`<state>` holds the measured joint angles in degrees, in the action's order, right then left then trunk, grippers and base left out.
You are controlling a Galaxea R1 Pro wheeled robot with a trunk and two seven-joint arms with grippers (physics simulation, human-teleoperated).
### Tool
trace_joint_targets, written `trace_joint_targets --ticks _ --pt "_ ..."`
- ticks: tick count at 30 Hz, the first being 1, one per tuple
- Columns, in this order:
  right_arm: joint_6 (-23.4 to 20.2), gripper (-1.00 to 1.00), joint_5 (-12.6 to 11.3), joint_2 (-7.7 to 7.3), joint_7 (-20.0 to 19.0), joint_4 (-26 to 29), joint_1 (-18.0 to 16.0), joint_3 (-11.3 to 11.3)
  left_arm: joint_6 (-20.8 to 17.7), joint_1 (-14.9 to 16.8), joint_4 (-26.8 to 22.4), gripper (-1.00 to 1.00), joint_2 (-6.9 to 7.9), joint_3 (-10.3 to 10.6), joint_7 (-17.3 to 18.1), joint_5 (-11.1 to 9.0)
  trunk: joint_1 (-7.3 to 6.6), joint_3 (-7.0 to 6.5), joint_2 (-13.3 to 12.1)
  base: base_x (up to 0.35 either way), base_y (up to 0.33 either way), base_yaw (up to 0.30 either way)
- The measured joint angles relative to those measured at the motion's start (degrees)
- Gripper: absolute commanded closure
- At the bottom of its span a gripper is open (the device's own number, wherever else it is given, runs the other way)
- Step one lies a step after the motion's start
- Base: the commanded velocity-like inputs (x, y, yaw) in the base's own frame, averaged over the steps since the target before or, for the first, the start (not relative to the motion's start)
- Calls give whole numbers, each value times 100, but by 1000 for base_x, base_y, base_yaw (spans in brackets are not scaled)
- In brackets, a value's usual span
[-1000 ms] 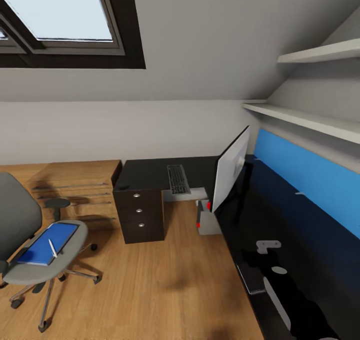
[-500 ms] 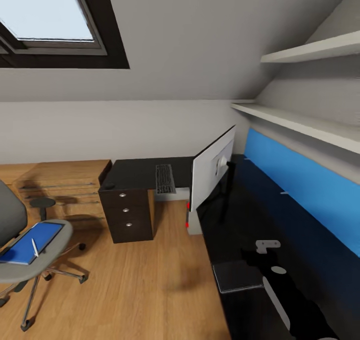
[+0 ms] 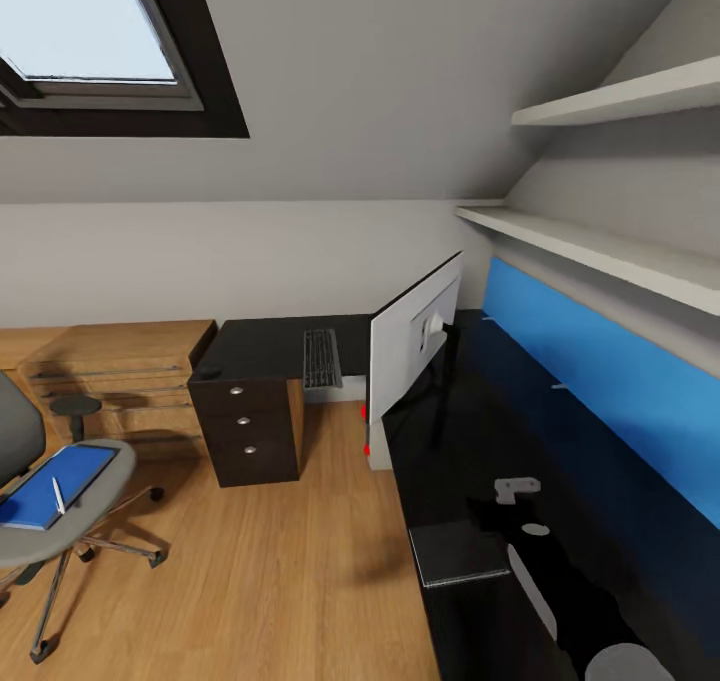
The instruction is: In the bedroom, organize the workspace by keeping the computer under the desk, ensuring the monitor is on the desk, placing the keyboard on the desk next to the monitor, placing the mouse on the desk next to the keyboard, moving the folder from the swivel chair onto the desk next to the mouse, stacking the notebook on top of the folder with the pen on top of the notebook, and positioning the swivel chair next to the desk.
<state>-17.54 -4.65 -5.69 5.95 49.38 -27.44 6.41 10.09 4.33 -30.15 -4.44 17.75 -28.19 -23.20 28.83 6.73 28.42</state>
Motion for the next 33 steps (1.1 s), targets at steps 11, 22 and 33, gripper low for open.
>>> trace_joint_targets --ticks 11,22,33 --pt "300 -100 -9 325 -25 -2354 -1803 0 187 0 0 -100 7 -1 0 -1 0 0 0 0 0 0" --pt "-62 -100 -9 363 -13 -3213 -2004 -8 460 0 0 -100 4 1 6 3 0 1 1 0 0 0" --pt "-223 -100 -11 380 21 -3283 -2033 -12 609 0 -35 -100 -20 19 -18 1 0 0 1 0 0 0"
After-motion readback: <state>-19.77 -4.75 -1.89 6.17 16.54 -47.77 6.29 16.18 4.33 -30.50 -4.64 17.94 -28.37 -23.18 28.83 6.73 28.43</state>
